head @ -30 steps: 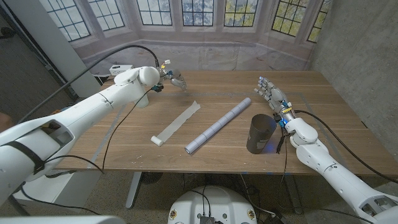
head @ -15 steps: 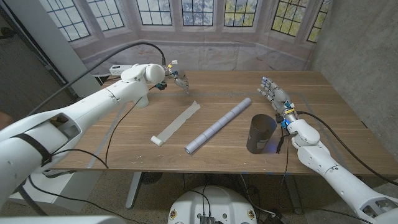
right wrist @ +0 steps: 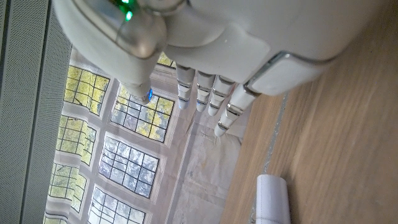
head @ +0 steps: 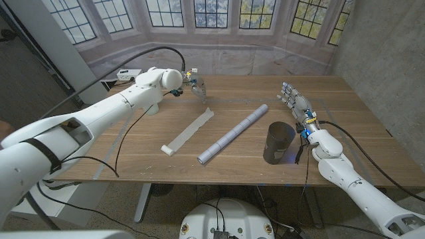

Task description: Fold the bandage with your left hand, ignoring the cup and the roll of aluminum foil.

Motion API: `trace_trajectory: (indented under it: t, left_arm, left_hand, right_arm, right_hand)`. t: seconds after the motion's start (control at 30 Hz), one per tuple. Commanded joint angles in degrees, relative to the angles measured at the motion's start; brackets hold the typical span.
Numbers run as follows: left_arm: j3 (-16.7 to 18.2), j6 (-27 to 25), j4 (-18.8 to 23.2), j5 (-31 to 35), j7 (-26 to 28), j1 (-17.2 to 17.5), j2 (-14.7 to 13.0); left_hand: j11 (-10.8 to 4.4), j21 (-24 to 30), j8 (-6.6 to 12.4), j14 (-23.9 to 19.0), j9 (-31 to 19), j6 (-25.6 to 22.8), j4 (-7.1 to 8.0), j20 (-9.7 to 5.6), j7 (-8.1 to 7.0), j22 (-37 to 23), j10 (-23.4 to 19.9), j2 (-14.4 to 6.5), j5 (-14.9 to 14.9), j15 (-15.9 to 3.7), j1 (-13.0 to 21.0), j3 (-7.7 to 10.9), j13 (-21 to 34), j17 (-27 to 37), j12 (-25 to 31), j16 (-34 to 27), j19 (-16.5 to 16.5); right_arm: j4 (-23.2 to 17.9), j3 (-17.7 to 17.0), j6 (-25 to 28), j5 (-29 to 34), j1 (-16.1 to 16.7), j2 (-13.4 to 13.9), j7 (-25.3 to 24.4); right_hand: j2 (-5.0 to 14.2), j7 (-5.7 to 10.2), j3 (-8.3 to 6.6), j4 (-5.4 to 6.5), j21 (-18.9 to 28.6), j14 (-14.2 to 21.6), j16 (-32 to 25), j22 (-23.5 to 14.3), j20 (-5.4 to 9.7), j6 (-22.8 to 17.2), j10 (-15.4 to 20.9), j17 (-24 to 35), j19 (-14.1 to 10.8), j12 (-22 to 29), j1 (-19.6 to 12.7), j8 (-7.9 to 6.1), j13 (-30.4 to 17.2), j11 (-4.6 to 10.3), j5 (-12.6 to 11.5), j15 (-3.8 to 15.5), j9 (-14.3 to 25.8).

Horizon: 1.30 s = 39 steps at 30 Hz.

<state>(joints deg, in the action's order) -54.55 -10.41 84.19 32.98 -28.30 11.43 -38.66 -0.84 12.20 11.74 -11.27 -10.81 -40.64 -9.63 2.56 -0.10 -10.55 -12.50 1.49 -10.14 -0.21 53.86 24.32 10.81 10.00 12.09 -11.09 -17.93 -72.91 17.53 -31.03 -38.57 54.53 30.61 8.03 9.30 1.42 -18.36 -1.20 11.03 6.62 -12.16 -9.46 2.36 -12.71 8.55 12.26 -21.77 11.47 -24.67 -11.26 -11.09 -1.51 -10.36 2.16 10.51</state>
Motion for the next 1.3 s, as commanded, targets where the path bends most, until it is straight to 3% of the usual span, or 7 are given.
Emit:
trace_trajectory:
  t: [0.03,0.33,0.97,1.2,1.3]
  left_arm:
    - [-0.42,2.89,1.07,6.45,4.88,1.91,-0.26]
    - [2.23,4.26,4.10,10.08,14.68,7.26,-2.19]
    - [4.72,1.42,10.17,15.11,13.24,12.59,-3.79]
    - [5.74,0.86,10.81,18.09,18.48,15.30,-4.61]
    - [6.34,0.04,10.70,18.85,20.74,16.44,-4.45]
  left_hand:
    - [-0.55,0.54,-0.26,-0.93,-0.13,0.49,0.14,0.12,0.01,-0.10,-0.33,0.46,0.05,-0.59,0.44,-0.34,0.08,0.28,0.34,-0.35,-0.85]
    - [-2.46,1.33,0.75,-4.61,-0.34,-3.64,0.22,-0.21,0.36,-0.18,-3.94,0.49,-0.22,-2.04,2.04,-0.96,0.17,0.40,1.30,-1.16,-3.46]
    - [-3.24,1.37,0.83,-5.66,-0.49,-5.53,0.67,-0.50,0.30,-0.24,-5.19,0.24,-0.44,-2.74,2.31,-1.69,0.22,0.53,1.30,-1.06,-4.10]
    - [-3.43,1.37,1.06,-6.37,-0.52,-6.71,0.81,-0.54,0.36,-0.25,-5.81,0.04,-0.50,-3.17,2.35,-1.91,0.23,0.58,1.38,-1.20,-4.27]
    - [-4.62,1.55,1.05,-7.18,-0.57,-7.46,0.89,-0.81,0.34,-0.28,-7.24,-0.02,-0.56,-3.32,2.36,-2.24,0.27,0.58,1.71,-1.32,-4.93]
  right_arm:
    - [-2.11,-0.80,-0.78,0.25,2.39,0.59,-1.55]
    - [-3.18,-1.54,-1.50,0.08,4.09,1.21,-1.87]
    - [-2.99,-2.20,-2.24,-0.74,4.01,2.46,0.79]
    - [-2.82,-2.21,-2.39,-0.77,4.07,2.44,1.01]
    - [-2.77,-2.17,-2.34,-0.74,4.09,2.45,1.05]
  right_hand:
    - [0.44,0.24,-0.06,-0.41,0.26,0.57,-0.45,-0.26,2.63,-0.59,0.61,0.12,-0.54,0.25,-0.56,-0.49,-0.16,0.05,0.03,0.92,0.32]
    - [0.44,0.21,-0.11,-0.52,0.24,0.61,-0.50,-0.26,2.61,-0.68,0.62,0.15,-0.57,0.23,-0.57,-0.47,-0.17,0.03,0.07,0.90,0.33]
    - [0.39,-0.05,-0.30,-1.03,0.18,0.66,-0.63,-0.26,2.36,-0.86,0.63,0.26,-0.82,0.13,-0.37,-0.21,-0.21,-0.18,0.20,0.71,0.36]
    - [0.41,0.00,-0.33,-1.12,0.14,0.63,-0.66,-0.26,2.42,-0.88,0.63,0.32,-0.82,0.11,-0.23,-0.14,-0.22,-0.05,0.22,0.79,0.37]
    - [0.39,-0.07,-0.37,-1.23,0.15,0.70,-0.69,-0.26,2.32,-0.94,0.68,0.31,-0.91,0.12,-0.26,-0.13,-0.23,-0.14,0.21,0.67,0.37]
